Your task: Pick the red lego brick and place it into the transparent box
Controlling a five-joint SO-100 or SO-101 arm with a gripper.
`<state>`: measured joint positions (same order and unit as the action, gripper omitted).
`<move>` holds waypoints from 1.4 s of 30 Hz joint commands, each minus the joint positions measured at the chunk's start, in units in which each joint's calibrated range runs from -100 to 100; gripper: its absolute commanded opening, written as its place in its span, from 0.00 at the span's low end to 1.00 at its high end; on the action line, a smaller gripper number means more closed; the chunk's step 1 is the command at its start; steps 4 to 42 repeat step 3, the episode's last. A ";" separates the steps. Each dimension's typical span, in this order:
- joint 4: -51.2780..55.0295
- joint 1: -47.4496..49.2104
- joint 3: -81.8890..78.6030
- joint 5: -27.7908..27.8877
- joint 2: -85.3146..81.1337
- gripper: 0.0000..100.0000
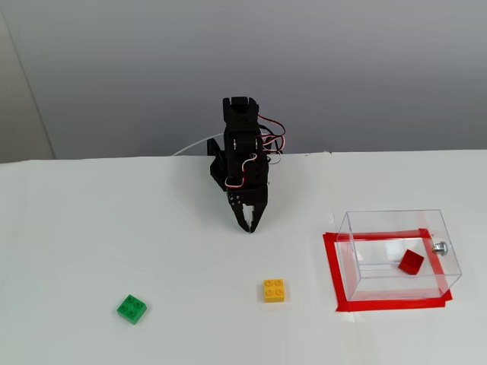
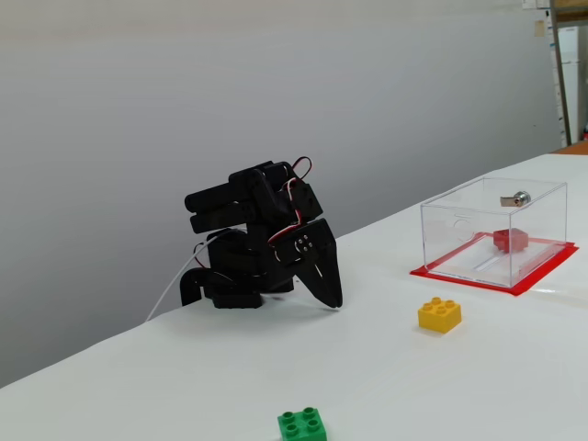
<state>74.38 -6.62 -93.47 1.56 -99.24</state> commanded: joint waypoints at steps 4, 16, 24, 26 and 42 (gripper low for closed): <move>0.12 -0.51 1.24 0.26 -0.51 0.01; 0.12 -0.51 1.24 0.26 -0.51 0.01; 0.12 -0.51 1.24 0.26 -0.51 0.01; 0.12 -0.51 1.24 0.26 -0.51 0.01; 0.12 -0.51 1.24 0.26 -0.51 0.01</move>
